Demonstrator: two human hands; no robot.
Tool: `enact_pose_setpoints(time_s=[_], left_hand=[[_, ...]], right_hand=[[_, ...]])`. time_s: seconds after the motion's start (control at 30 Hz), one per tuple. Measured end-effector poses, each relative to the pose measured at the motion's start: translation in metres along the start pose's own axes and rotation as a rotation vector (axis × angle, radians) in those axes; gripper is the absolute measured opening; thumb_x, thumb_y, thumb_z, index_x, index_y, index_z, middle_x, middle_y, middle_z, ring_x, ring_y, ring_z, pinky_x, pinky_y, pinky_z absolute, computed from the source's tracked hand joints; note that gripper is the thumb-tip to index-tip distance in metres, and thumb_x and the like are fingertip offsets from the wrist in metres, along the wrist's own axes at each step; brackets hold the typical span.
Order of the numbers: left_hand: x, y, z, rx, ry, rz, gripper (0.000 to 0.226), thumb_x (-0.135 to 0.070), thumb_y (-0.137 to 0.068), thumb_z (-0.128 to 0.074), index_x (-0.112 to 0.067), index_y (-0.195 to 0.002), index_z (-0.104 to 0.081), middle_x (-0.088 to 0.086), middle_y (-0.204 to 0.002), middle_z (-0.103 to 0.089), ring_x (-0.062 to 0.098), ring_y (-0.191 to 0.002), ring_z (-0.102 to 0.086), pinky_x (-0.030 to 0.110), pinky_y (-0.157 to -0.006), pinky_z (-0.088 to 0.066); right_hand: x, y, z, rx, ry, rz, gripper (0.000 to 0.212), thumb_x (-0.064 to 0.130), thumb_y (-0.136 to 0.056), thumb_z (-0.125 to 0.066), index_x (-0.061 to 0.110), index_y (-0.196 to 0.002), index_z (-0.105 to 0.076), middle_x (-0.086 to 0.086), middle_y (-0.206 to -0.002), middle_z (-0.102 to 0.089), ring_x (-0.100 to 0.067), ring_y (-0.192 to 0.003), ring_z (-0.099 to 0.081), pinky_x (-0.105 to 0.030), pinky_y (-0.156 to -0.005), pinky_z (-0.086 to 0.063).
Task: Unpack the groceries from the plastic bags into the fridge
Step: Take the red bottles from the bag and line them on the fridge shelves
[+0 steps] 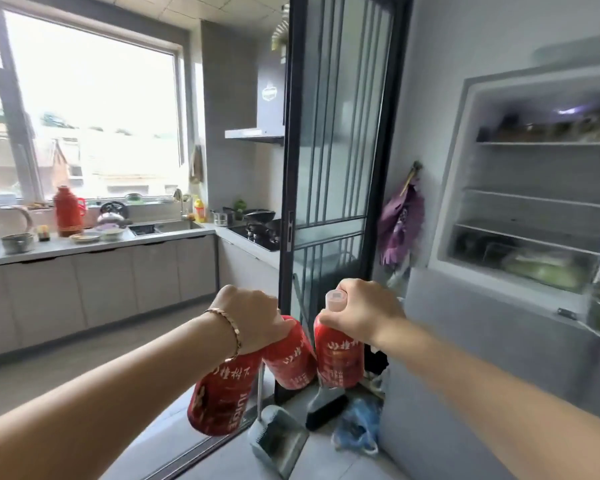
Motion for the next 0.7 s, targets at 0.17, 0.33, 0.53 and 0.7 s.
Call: enact_pose_setpoints(time_s=[0.17, 0.33, 0.53, 0.7], left_hand=[[-0.039, -0.124, -0.009, -0.05, -0.009, -0.151, 0.058, -0.058, -0.093, -0.022, -0.015, -0.096, -0.061, 0.002, -0.094, -0.067, 0.02, -0.089, -0.062, 0.031, -0.075, -0.039], [-0.083, -0.273, -0.002, -0.133, 0.004, -0.337, 0.054, -0.054, -0.094, -0.023, -0.014, -0.096, -0.06, 0.002, -0.09, -0.067, 0.022, -0.086, -0.063, 0.03, -0.072, -0.042], [-0.128, -0.411, 0.019, -0.27, -0.003, -0.476, 0.049, -0.052, -0.096, -0.026, -0.013, -0.099, -0.057, 0.002, -0.095, -0.067, 0.023, -0.088, -0.063, 0.027, -0.07, -0.038], [-0.197, -0.522, 0.034, -0.321, 0.023, -0.568, 0.049, -0.053, -0.094, -0.028, -0.014, -0.095, -0.057, 0.002, -0.096, -0.067, 0.023, -0.091, -0.064, 0.029, -0.07, -0.038]], right_hand=[[-0.087, -0.07, 0.011, -0.038, 0.034, -0.155, 0.033, 0.045, -0.076, -0.064, 0.019, -0.095, -0.058, 0.002, -0.094, -0.061, -0.022, -0.094, -0.06, -0.027, -0.071, -0.042], [-0.192, -0.157, 0.037, -0.142, 0.059, -0.347, 0.03, 0.046, -0.076, -0.063, 0.021, -0.09, -0.054, 0.003, -0.091, -0.06, -0.02, -0.087, -0.058, -0.026, -0.062, -0.036], [-0.286, -0.224, 0.075, -0.236, 0.074, -0.511, 0.026, 0.047, -0.078, -0.063, 0.026, -0.086, -0.048, 0.011, -0.084, -0.052, -0.017, -0.081, -0.052, -0.021, -0.052, -0.031], [-0.387, -0.267, 0.105, -0.32, 0.114, -0.642, 0.023, 0.042, -0.076, -0.06, 0.022, -0.073, -0.047, 0.009, -0.07, -0.052, -0.016, -0.069, -0.051, -0.024, -0.052, -0.032]])
Point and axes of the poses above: each hand's wrist, its own y-axis away from the middle knuckle, its own z-axis out of the back of the hand, x = y × z, the point moved 8 cm from there along -y, towards the middle knuckle
